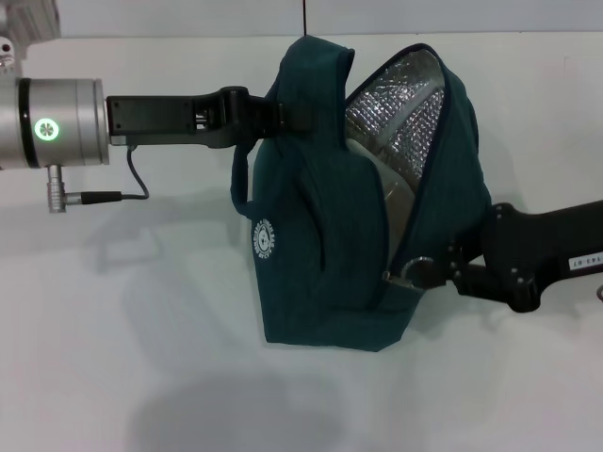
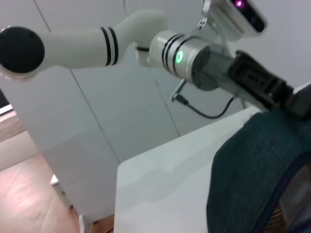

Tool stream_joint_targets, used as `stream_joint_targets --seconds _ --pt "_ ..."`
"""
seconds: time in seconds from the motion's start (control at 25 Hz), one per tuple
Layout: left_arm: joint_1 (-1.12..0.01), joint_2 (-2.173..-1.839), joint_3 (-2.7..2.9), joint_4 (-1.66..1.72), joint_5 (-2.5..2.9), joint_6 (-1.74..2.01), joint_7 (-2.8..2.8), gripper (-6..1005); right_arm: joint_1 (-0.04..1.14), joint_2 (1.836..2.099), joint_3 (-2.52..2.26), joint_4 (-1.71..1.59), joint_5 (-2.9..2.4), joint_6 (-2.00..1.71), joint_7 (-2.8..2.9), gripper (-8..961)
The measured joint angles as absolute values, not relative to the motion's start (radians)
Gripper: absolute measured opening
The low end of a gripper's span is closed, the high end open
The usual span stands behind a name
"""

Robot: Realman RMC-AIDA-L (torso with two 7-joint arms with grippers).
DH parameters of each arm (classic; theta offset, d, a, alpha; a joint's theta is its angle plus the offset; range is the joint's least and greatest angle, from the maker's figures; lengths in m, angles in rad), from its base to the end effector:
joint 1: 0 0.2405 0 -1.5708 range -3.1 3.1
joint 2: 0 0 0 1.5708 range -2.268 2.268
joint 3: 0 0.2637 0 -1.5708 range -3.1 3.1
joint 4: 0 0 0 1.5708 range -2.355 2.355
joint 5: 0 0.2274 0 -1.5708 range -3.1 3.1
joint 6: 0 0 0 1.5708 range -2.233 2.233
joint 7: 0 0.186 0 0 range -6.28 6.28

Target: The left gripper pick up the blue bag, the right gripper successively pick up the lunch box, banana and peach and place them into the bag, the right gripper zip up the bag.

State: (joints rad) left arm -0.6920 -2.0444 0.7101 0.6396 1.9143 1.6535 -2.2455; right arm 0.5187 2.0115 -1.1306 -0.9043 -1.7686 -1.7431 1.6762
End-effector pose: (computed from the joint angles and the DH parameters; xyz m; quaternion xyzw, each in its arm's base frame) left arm -0.1869 0.3916 -0.0240 0.8093 0.5052 0.2952 0.0510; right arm 0.1879 0.3323 -0.0320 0.9642 -0.1563 -0.2086 0.0491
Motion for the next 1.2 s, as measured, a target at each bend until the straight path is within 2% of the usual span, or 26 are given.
stream_joint_targets --seconds 0.88,1.2 --pt "-0.693 -2.047 0.71 0.636 1.914 1.654 -2.232 71 0.522 2.013 -1.114 -0.757 -1.572 -1.709 1.548 53" --pt "-0.655 -2.052 0.71 0.638 1.821 1.654 -2.174 76 0.524 2.014 -1.118 -0.748 -1.567 -1.696 1.538 55"
